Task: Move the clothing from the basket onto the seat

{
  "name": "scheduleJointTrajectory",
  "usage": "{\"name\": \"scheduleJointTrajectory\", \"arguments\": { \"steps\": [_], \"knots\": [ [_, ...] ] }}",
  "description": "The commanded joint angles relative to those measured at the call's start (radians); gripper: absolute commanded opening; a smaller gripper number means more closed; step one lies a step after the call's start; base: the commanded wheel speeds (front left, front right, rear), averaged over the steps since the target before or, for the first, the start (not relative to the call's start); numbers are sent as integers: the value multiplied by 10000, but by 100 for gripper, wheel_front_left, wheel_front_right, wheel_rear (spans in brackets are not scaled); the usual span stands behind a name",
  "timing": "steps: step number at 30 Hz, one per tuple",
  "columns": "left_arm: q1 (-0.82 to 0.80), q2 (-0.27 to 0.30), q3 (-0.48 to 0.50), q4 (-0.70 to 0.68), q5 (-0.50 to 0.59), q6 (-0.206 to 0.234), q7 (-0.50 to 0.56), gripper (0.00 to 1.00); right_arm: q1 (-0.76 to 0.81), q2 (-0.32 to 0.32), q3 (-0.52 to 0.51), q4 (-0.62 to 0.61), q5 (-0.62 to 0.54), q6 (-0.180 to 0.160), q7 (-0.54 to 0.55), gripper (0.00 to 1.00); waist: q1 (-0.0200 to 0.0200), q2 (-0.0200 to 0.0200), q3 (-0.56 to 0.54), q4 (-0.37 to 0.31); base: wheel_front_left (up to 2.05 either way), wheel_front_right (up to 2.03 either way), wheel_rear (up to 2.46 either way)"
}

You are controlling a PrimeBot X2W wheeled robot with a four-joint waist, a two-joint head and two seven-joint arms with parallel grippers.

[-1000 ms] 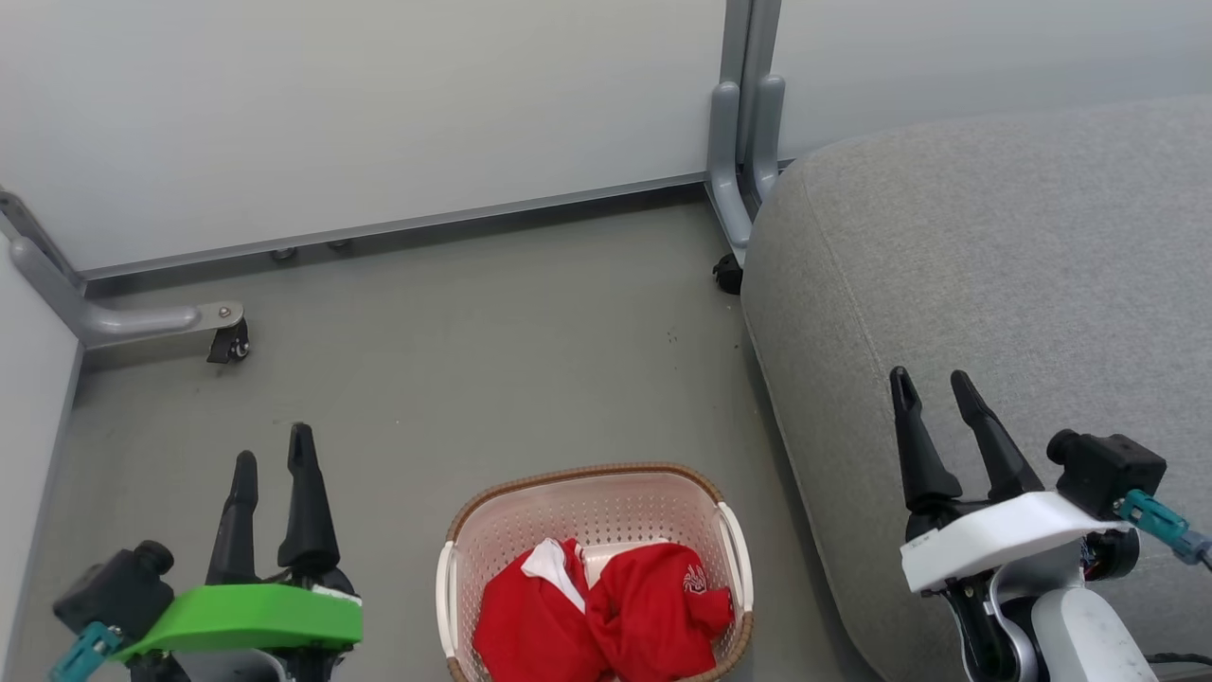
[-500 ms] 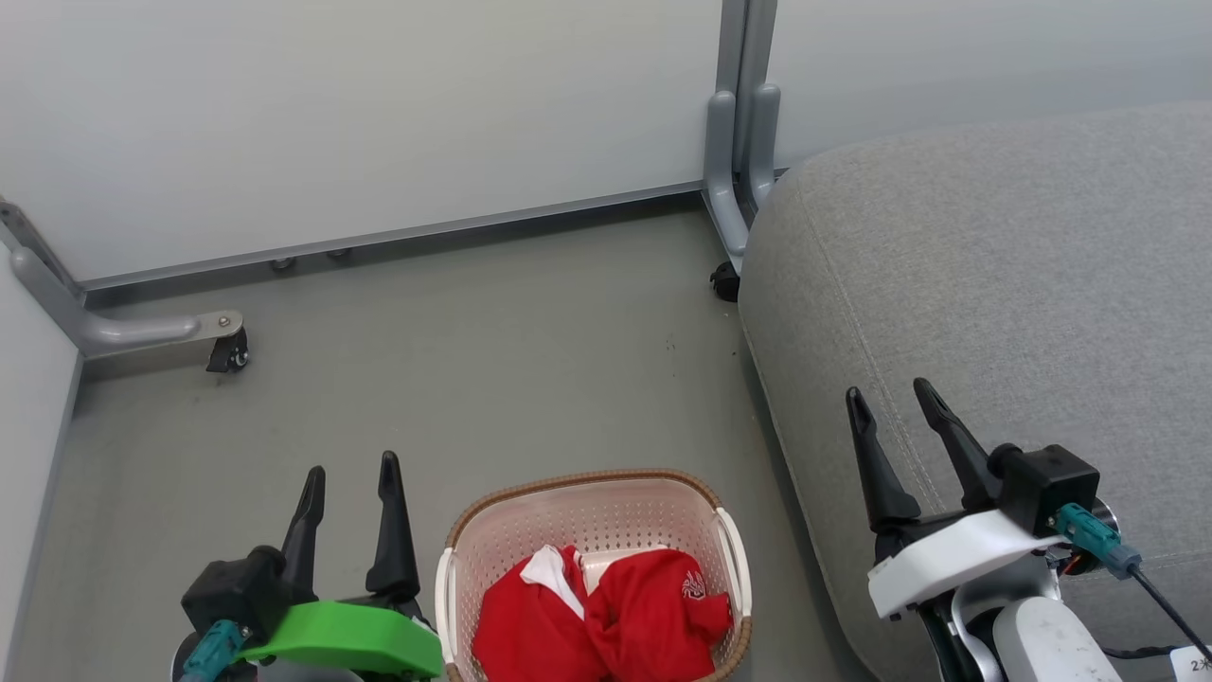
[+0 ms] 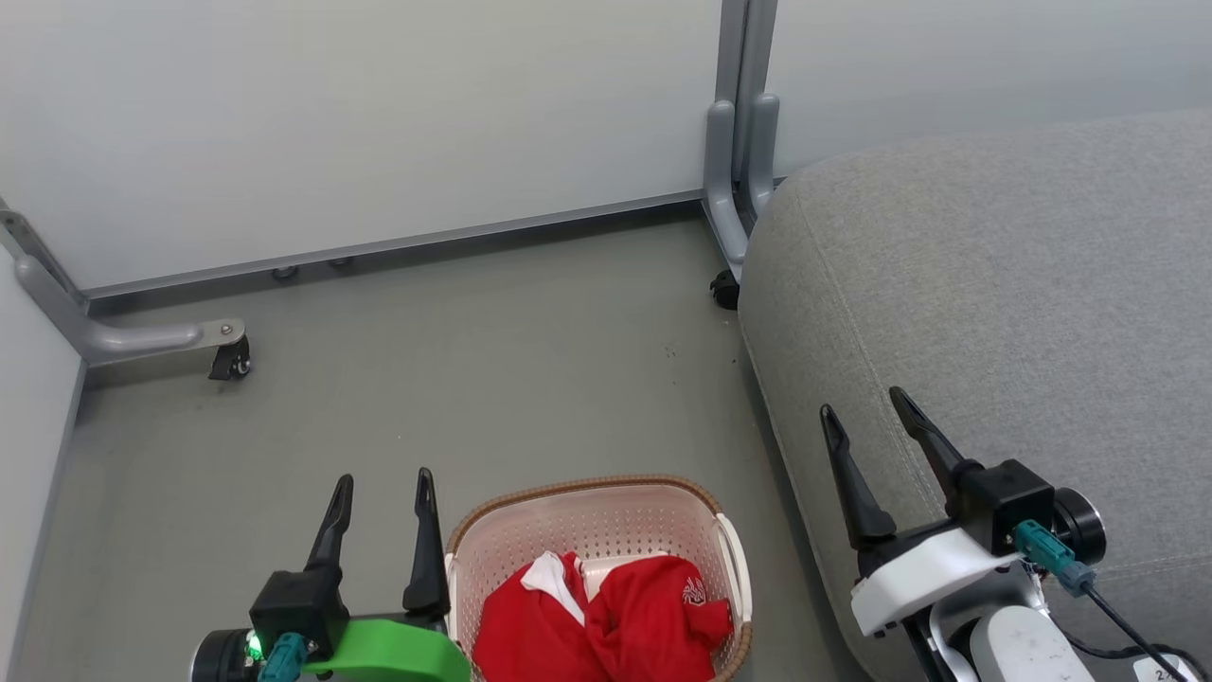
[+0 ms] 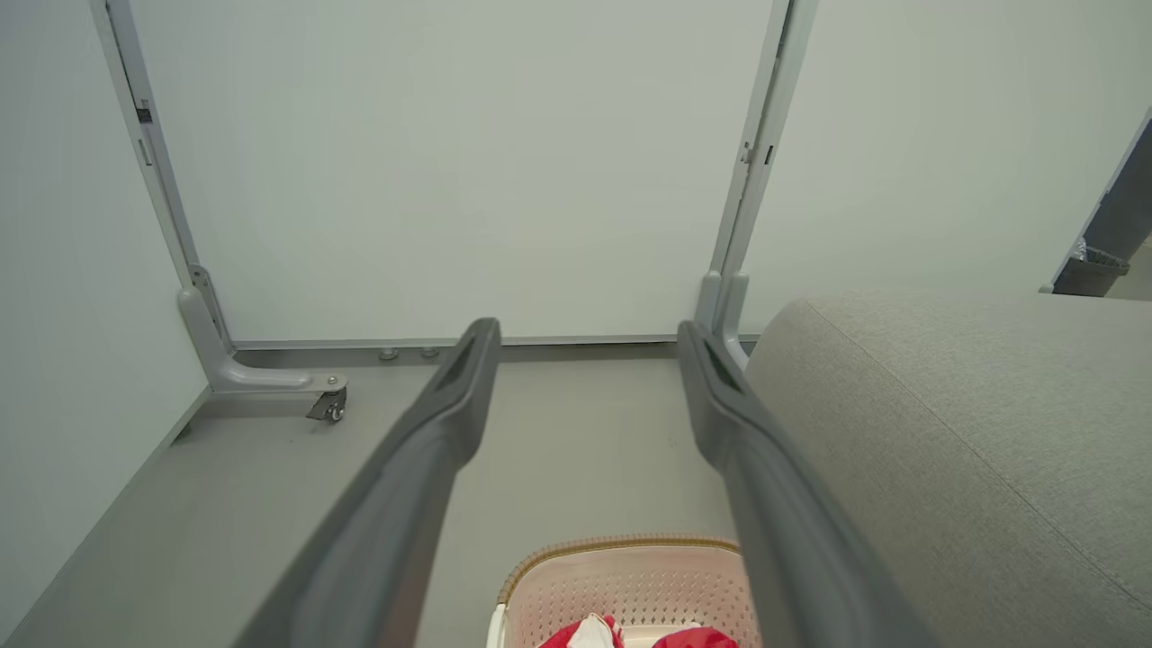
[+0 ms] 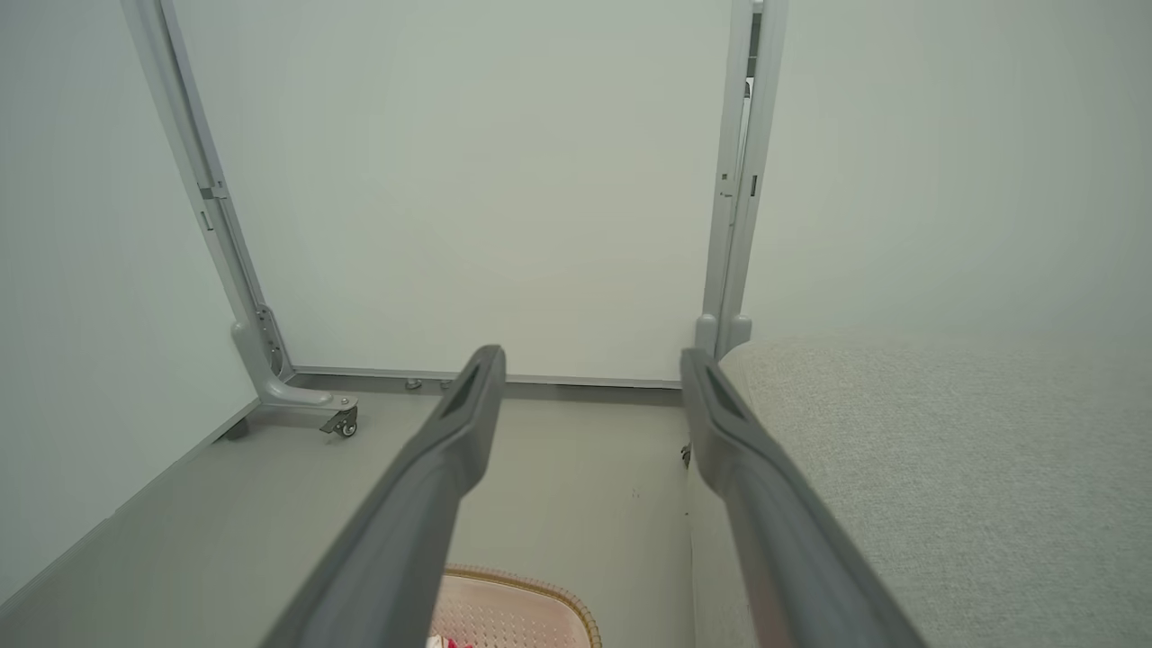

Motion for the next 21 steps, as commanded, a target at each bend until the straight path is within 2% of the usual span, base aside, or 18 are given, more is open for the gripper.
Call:
{"name": "scheduleJointTrajectory", "arguments": {
  "steps": [1,8,13,16,21],
  "knots": [
    [52,144,-109,-66,307,104,-77,100,1,9,53,-57,-294,2,-100,100,0,0,-12,-1,0,0,0],
    [91,199,-385,-68,766,357,-229,100,48,85,82,-129,-509,3,-248,100,0,0,-66,-28,0,0,0],
    [220,61,-289,-189,821,321,-336,100,115,147,106,-107,-190,3,-344,100,0,0,-99,-55,0,0,0],
    [353,-121,169,-246,580,96,-385,100,192,171,104,66,112,3,-409,100,0,0,-120,-72,0,0,0],
    [539,-339,815,-227,582,-659,-478,100,191,194,193,313,610,2,-508,100,0,0,-161,-94,0,0,0]
  ]
}}
